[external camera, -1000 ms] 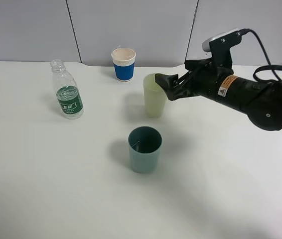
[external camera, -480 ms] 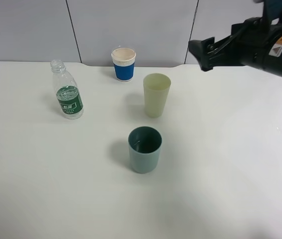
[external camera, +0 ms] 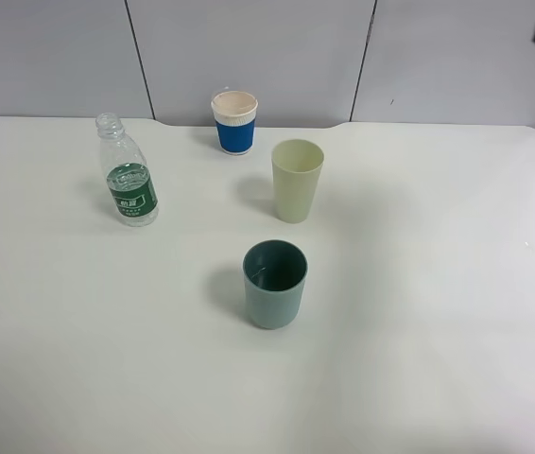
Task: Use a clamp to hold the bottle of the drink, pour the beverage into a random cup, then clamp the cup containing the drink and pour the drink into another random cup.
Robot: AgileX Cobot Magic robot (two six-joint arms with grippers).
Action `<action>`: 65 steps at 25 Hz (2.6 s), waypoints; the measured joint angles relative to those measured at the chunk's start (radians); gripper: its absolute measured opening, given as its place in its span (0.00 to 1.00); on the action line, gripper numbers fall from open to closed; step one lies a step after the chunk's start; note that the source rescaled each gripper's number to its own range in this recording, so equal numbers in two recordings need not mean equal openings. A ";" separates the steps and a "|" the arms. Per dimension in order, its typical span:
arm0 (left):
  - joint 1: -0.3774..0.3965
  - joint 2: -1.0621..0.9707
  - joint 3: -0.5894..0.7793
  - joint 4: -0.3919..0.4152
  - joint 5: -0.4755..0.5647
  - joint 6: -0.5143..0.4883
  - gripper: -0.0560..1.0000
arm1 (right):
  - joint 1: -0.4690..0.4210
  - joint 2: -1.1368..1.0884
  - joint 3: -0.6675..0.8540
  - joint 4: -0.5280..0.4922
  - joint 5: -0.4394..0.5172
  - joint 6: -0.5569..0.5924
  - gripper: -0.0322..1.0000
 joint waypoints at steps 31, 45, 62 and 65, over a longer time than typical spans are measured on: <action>0.000 0.000 0.000 0.000 0.000 0.000 1.00 | -0.059 -0.798 0.000 0.060 0.813 -0.038 1.00; 0.000 0.000 0.000 0.000 0.000 0.000 1.00 | -0.050 -0.936 0.089 0.098 1.045 -0.038 1.00; 0.000 0.000 0.000 0.000 0.000 0.000 1.00 | -0.050 -0.936 0.115 0.110 1.140 -0.038 1.00; 0.000 0.000 0.000 0.000 0.000 0.000 1.00 | -0.050 -0.936 0.115 0.110 1.140 -0.038 1.00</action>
